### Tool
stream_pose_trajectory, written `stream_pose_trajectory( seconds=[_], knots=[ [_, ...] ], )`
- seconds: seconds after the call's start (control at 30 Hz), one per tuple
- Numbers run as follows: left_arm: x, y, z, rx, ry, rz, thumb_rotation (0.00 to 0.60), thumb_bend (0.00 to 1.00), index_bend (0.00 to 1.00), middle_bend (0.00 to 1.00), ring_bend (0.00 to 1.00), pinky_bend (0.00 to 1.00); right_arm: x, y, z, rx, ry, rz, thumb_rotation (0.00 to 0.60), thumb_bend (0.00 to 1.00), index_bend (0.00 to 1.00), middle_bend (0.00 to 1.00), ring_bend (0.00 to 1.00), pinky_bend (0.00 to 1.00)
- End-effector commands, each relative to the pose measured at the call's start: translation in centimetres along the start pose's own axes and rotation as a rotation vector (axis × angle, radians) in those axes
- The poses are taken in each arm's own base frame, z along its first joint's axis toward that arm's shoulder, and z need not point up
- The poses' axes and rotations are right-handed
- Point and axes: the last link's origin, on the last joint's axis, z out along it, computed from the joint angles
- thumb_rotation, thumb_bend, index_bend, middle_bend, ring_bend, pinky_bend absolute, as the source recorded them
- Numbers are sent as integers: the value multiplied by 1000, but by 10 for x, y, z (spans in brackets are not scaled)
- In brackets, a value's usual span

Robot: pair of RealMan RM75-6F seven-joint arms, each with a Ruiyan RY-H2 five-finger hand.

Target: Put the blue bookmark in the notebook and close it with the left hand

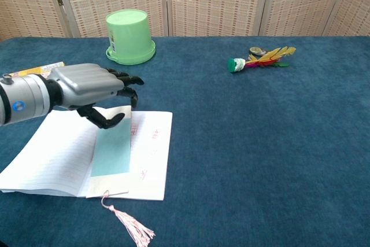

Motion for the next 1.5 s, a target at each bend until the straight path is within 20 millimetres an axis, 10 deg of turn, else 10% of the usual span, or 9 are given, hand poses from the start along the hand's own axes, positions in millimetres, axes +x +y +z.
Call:
stream_pose_trajectory(
  seconds=[0.03, 0.13, 0.7, 1.5],
  knots=[
    [3, -9, -8, 17, 27, -26, 513, 577, 252, 0, 0, 127, 0, 0, 0, 1, 1, 0, 600, 197, 40, 72, 57, 73],
    [3, -27, -26, 47, 80, -44, 600, 577, 242, 0, 0, 127, 1, 0, 1, 7, 4, 0, 600, 197, 40, 72, 57, 73],
    [-29, -51, -106, -44, 191, -37, 600, 291, 147, 0, 0, 127, 4, -10, 11, 57, 3, -22, 600, 197, 40, 72, 57, 73],
    [-94, -70, -153, -27, 103, 11, 600, 260, 0, 0, 0, 127, 5, -24, 16, 101, -2, -28, 600, 197, 40, 72, 57, 73]
  ],
)
